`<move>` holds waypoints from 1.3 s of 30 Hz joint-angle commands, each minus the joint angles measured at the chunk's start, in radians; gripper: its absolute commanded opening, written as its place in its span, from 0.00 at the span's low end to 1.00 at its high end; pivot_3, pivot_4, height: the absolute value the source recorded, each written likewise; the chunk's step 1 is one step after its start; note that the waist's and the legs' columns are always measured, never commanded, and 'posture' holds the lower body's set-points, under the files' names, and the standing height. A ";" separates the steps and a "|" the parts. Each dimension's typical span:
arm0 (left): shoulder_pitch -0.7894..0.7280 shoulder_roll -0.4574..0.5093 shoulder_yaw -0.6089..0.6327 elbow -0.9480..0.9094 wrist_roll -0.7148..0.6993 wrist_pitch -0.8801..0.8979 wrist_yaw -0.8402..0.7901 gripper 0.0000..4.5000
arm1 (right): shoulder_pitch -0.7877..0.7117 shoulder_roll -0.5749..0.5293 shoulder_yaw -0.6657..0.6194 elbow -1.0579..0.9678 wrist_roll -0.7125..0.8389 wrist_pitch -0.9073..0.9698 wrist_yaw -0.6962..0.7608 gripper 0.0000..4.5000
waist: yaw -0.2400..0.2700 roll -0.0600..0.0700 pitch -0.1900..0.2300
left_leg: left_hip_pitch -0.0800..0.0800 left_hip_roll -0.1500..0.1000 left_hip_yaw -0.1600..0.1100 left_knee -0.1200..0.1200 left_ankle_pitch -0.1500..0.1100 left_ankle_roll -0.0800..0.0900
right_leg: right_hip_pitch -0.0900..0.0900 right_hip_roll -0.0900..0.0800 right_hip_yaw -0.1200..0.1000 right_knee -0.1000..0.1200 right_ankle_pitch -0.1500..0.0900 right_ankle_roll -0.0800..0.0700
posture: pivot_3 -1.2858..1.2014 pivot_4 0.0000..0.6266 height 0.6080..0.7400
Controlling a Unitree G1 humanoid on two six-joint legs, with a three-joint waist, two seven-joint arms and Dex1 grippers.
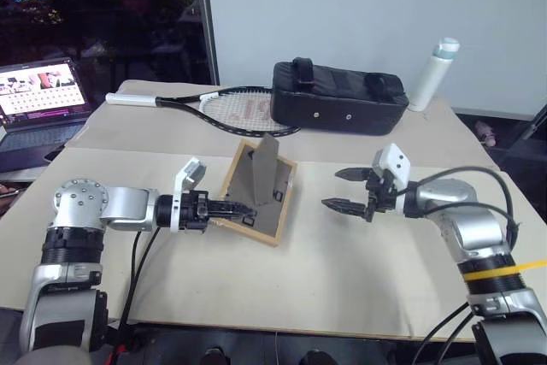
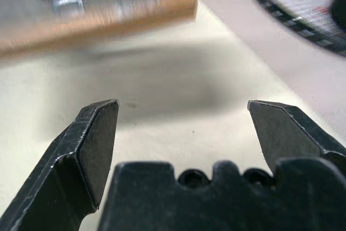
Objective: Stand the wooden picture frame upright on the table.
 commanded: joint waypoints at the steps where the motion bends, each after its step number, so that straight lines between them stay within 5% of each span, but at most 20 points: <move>1: 0.008 0.032 0.002 0.047 -0.136 0.003 0.029 0.24 | 0.015 -0.011 0.036 0.024 -0.208 -0.384 -0.120 0.99 | -0.001 0.000 0.000 | 0.000 0.000 0.000 0.000 0.000 0.000 | 0.000 0.000 0.000 0.000 0.000 0.000 | 0.52 0.24 0.52; 6: 0.009 0.132 -0.226 0.081 -0.279 0.003 -0.162 0.24 | -0.015 0.030 0.089 0.127 -0.471 -0.766 -0.384 0.99 | 0.001 0.000 0.000 | 0.000 0.000 0.000 0.000 0.000 0.000 | 0.000 0.000 0.000 0.001 0.000 0.000 | 0.52 0.24 0.52; 16: -0.051 0.216 -0.415 0.038 -0.279 0.003 -0.362 0.24 | -0.142 0.051 0.160 0.291 -0.764 -1.025 -0.707 0.99 | 0.003 0.000 0.001 | 0.000 0.000 0.000 0.002 0.001 -0.001 | 0.000 0.000 0.000 0.003 0.000 0.000 | 0.52 0.24 0.52; 34: -0.032 0.202 -0.412 0.048 -0.279 0.003 -0.369 0.24 | -0.128 0.070 0.213 0.209 -0.800 -1.076 -0.778 0.99 | 0.002 0.000 0.002 | 0.000 0.000 -0.001 0.004 0.001 -0.001 | 0.001 0.000 0.000 0.006 0.000 -0.001 | 0.52 0.24 0.52; 39: 0.002 0.181 -0.382 0.041 -0.279 0.003 -0.336 0.24 | -0.107 0.092 0.223 0.157 -0.763 -1.051 -0.743 0.70 | 0.002 0.000 0.002 | 0.000 0.000 -0.001 0.004 0.001 -0.001 | 0.001 0.000 0.000 0.007 0.000 -0.001 | 0.52 0.24 0.52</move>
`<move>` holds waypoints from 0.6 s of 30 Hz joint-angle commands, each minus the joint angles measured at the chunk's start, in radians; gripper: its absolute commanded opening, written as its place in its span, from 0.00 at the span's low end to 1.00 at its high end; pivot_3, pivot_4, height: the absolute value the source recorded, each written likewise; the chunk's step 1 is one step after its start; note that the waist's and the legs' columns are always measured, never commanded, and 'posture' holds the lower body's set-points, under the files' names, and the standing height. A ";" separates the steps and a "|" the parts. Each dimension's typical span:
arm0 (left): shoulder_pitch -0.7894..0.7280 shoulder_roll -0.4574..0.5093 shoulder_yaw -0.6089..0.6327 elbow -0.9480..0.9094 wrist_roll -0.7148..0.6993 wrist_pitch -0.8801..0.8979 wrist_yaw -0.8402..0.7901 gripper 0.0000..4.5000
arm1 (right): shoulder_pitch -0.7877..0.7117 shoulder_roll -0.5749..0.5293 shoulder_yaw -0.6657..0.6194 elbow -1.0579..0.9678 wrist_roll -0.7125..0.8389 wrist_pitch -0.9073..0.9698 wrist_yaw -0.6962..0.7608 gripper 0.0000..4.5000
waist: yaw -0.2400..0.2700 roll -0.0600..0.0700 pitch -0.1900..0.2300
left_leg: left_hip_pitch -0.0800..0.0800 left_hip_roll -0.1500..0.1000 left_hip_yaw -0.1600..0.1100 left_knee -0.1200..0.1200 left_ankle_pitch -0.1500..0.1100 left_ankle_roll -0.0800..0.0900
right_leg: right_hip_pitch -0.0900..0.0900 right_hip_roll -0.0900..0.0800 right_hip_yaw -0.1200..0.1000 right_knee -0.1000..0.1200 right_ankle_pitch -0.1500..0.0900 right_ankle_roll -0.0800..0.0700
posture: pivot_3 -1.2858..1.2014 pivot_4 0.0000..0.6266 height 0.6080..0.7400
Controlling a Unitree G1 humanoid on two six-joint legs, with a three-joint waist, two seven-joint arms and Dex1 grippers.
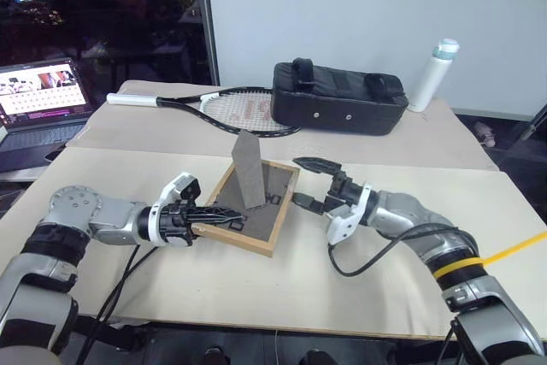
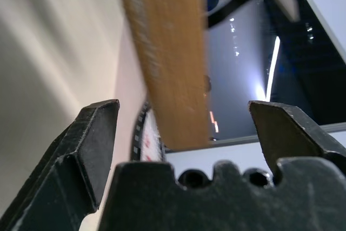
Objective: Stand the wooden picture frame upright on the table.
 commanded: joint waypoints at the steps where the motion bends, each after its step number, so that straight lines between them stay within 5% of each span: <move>1: 0.007 -0.006 0.061 -0.030 -0.038 0.001 0.016 0.24 | 0.003 0.004 -0.009 -0.068 0.061 0.020 0.024 0.62 | 0.000 0.000 0.000 | 0.000 0.000 0.000 0.000 0.000 0.000 | 0.000 0.000 0.000 0.000 0.000 0.000 | 0.52 0.24 0.52; 5: 0.103 0.001 0.127 -0.182 -0.038 -0.084 0.128 0.24 | 0.005 -0.004 -0.011 -0.065 0.084 0.030 0.045 0.33 | 0.000 0.000 0.000 | 0.000 0.000 0.000 0.001 0.000 0.000 | 0.001 0.000 0.000 0.000 0.000 0.000 | 0.52 0.24 0.52; 11: 0.223 0.012 0.246 -0.326 -0.038 -0.135 0.156 0.24 | 0.005 -0.009 -0.015 -0.052 0.100 0.033 0.064 0.31 | 0.002 0.000 0.000 | 0.000 0.000 0.000 0.002 0.000 0.000 | 0.001 0.000 0.000 0.001 0.002 -0.004 | 0.52 0.24 0.52; 13: 0.244 0.020 0.277 -0.355 -0.038 -0.150 0.159 0.46 | 0.007 -0.009 -0.015 -0.049 0.103 0.033 0.066 0.31 | 0.002 -0.001 0.000 | 0.001 0.000 -0.001 0.002 0.000 0.000 | 0.001 0.000 0.000 0.001 0.002 -0.003 | 0.52 0.24 0.52; 18: 0.285 0.051 0.374 -0.390 -0.038 -0.196 0.175 0.84 | 0.002 -0.010 -0.012 -0.024 0.115 0.030 0.073 0.27 | 0.002 -0.001 0.000 | 0.001 0.000 -0.001 0.002 0.000 0.000 | 0.002 0.000 -0.001 0.001 0.002 -0.003 | 0.52 0.24 0.52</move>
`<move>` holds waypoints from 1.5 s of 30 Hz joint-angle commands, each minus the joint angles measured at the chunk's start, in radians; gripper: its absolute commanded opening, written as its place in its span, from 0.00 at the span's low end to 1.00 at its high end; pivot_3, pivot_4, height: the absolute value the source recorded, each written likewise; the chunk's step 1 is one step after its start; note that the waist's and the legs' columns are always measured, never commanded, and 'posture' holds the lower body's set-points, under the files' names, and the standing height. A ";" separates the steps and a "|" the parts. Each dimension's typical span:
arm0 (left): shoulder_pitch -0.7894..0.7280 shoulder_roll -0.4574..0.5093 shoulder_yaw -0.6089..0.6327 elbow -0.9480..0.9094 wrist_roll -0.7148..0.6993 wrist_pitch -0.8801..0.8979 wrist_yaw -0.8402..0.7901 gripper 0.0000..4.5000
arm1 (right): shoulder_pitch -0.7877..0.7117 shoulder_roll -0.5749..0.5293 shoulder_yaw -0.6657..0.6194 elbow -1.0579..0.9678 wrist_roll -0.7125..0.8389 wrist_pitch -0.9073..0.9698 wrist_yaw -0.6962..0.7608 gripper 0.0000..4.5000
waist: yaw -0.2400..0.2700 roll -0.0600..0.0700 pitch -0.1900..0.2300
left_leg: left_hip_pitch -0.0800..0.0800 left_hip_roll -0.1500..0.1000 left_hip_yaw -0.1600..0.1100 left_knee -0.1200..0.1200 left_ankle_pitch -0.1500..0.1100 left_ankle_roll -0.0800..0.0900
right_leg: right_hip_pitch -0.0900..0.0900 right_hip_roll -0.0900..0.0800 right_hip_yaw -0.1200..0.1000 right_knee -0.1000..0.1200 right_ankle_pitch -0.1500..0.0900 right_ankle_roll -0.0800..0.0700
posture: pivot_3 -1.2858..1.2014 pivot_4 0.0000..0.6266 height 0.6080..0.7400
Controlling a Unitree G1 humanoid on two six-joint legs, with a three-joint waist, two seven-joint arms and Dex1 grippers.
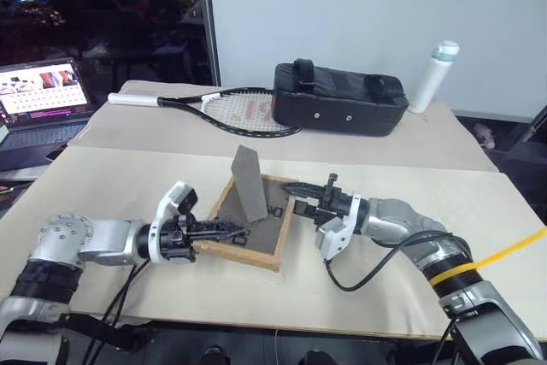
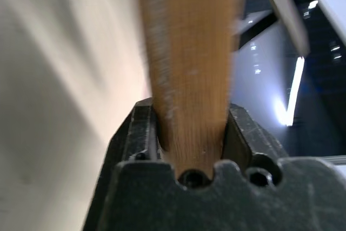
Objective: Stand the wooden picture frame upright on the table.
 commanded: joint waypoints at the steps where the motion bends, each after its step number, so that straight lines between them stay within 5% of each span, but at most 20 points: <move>1: 0.034 0.046 0.092 -0.057 -0.008 -0.028 0.001 0.90 | -0.020 -0.010 -0.044 0.006 0.066 0.011 -0.007 0.27 | 0.000 0.000 0.000 | 0.000 0.000 0.000 0.000 0.000 0.000 | 0.000 0.000 0.000 0.000 0.000 0.000 | 0.52 0.24 0.52; 2: 0.049 0.067 0.128 -0.075 -0.008 -0.040 0.002 0.99 | -0.025 -0.011 -0.044 0.016 0.075 0.014 0.000 0.27 | -0.001 0.000 0.000 | 0.000 0.000 0.000 0.000 0.000 0.000 | 0.000 0.000 0.000 0.000 0.000 0.000 | 0.52 0.24 0.52; 8: 0.209 0.092 0.461 -0.261 0.158 -0.206 -0.068 1.00 | -0.077 0.013 -0.064 0.140 0.288 0.138 0.166 0.27 | -0.003 0.000 0.001 | 0.001 0.000 0.000 -0.001 0.000 0.000 | 0.000 0.000 0.000 0.000 0.000 -0.002 | 0.52 0.24 0.52; 11: 0.266 0.082 0.538 -0.331 0.260 -0.260 -0.126 1.00 | -0.084 0.082 -0.102 0.133 0.588 0.423 0.417 0.27 | -0.003 -0.001 0.001 | 0.001 0.000 0.000 0.000 0.000 0.000 | 0.000 0.000 0.000 0.000 0.000 -0.001 | 0.52 0.24 0.52; 13: 0.298 0.026 0.563 -0.415 0.421 -0.400 -0.147 1.00 | -0.097 0.116 -0.138 0.084 0.819 0.843 0.602 0.27 | -0.003 0.000 0.001 | 0.001 0.000 0.000 0.000 0.000 0.000 | 0.001 0.000 0.000 0.000 0.000 -0.002 | 0.52 0.24 0.52; 15: 0.333 -0.015 0.538 -0.505 0.609 -0.529 -0.143 1.00 | -0.122 0.131 -0.151 0.078 0.916 1.075 0.702 0.27 | 0.002 0.000 0.001 | 0.002 0.000 0.000 0.000 0.000 0.000 | 0.002 0.000 0.000 0.000 0.001 -0.003 | 0.52 0.24 0.52; 23: 0.402 -0.098 0.447 -0.594 0.828 -0.656 -0.218 1.00 | -0.259 0.182 -0.167 0.308 0.916 1.305 0.824 0.27 | 0.003 0.000 0.001 | 0.001 0.000 0.001 -0.003 0.000 0.000 | 0.000 0.000 0.000 -0.001 0.000 -0.001 | 0.52 0.24 0.52; 32: 0.401 -0.123 0.462 -0.571 0.862 -0.660 -0.242 1.00 | -0.324 0.206 -0.170 0.549 0.857 1.319 0.938 0.27 | -0.001 0.000 0.001 | 0.001 0.000 0.001 -0.004 0.000 0.000 | 0.000 0.000 0.000 -0.002 -0.001 0.001 | 0.52 0.24 0.52; 42: 0.375 -0.119 0.455 -0.548 0.876 -0.650 -0.245 1.00 | -0.198 0.217 -0.190 0.378 0.880 1.464 0.957 0.27 | -0.002 0.000 0.001 | 0.002 0.000 0.001 -0.004 0.000 0.000 | 0.000 0.000 0.000 -0.002 -0.002 0.002 | 0.52 0.24 0.52; 45: 0.312 -0.139 0.492 -0.503 0.788 -0.622 -0.216 1.00 | -0.151 0.212 -0.204 0.296 0.890 1.499 0.946 0.27 | -0.001 0.000 0.001 | 0.002 0.000 0.001 -0.004 0.000 0.000 | 0.000 0.000 -0.001 -0.002 -0.002 0.002 | 0.52 0.24 0.52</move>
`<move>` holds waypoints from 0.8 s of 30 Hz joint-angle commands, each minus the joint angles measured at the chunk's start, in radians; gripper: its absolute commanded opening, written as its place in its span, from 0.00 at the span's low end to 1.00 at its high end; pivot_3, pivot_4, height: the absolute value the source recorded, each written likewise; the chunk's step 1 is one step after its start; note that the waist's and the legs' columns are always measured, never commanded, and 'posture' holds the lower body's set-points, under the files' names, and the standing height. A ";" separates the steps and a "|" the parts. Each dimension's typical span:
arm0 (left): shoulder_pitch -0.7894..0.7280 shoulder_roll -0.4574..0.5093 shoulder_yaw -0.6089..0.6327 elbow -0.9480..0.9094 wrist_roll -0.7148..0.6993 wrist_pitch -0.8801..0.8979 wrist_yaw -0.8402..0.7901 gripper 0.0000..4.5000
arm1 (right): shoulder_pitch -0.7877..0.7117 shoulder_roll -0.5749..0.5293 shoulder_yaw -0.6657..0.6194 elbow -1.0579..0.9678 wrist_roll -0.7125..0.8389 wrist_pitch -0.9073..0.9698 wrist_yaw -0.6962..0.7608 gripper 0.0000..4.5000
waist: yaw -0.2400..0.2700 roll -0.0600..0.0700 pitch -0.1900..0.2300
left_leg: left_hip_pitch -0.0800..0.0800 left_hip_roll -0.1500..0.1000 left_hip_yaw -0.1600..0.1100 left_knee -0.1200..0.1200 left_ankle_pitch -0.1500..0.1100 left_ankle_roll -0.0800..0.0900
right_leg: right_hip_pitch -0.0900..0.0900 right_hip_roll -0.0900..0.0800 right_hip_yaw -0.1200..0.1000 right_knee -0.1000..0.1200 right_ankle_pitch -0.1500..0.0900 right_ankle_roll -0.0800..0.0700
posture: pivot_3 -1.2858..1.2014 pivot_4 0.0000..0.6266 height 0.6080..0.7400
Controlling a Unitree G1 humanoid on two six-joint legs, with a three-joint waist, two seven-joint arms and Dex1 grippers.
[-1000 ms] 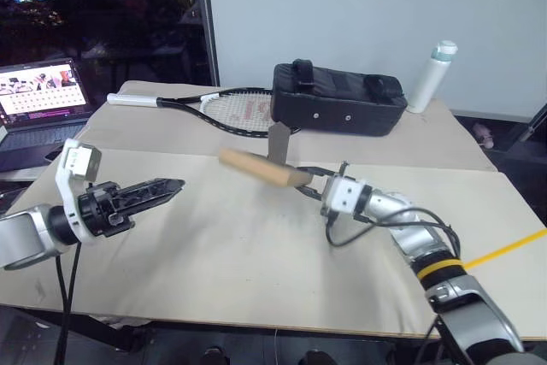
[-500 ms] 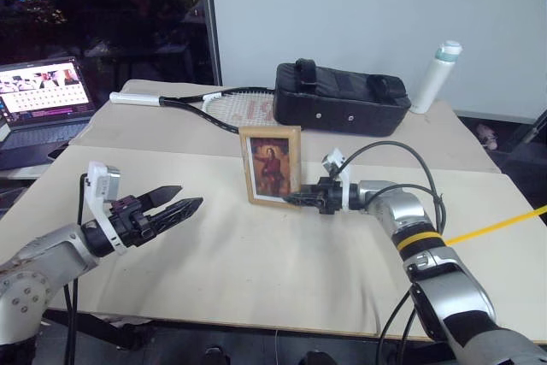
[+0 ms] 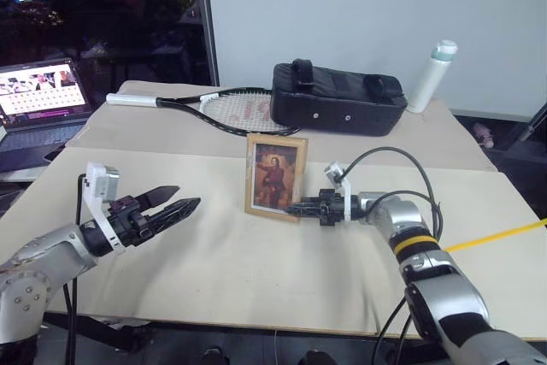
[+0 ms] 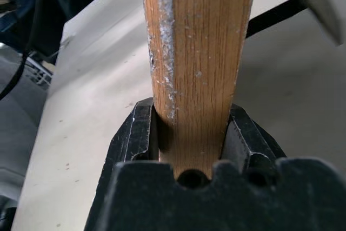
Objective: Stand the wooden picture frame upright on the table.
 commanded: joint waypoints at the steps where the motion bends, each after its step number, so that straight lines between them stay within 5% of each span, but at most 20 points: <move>1: -0.075 -0.001 0.056 0.043 -0.073 0.012 0.008 1.00 | 0.059 -0.013 -0.005 -0.096 0.007 0.062 -0.019 0.38 | 0.001 0.000 0.000 | 0.000 0.000 0.000 0.000 0.000 0.000 | 0.000 0.000 0.000 0.000 0.000 0.000 | 0.52 0.24 0.52; 9: -0.073 -0.010 -0.037 0.073 0.125 -0.075 -0.017 1.00 | 0.102 -0.081 -0.065 -0.211 0.038 0.119 -0.043 0.99 | 0.000 0.000 0.000 | 0.000 0.000 0.000 0.000 0.000 0.000 | 0.000 0.000 0.000 0.000 0.000 0.000 | 0.52 0.24 0.52; 18: -0.008 -0.065 -0.089 0.120 0.315 -0.195 -0.034 1.00 | 0.383 -0.370 -0.103 -0.613 0.055 0.004 0.107 1.00 | 0.019 0.000 0.000 | -0.001 0.000 0.001 -0.002 0.000 0.000 | 0.000 0.000 0.000 -0.002 -0.001 0.000 | 0.52 0.24 0.52; 24: 0.019 -0.037 -0.210 0.166 0.524 -0.335 -0.096 1.00 | 0.515 -0.351 -0.266 -0.725 0.051 -0.093 -0.121 1.00 | 0.010 0.001 0.000 | 0.002 0.000 0.001 0.000 -0.001 0.000 | 0.000 0.000 0.000 -0.001 -0.001 0.000 | 0.52 0.24 0.52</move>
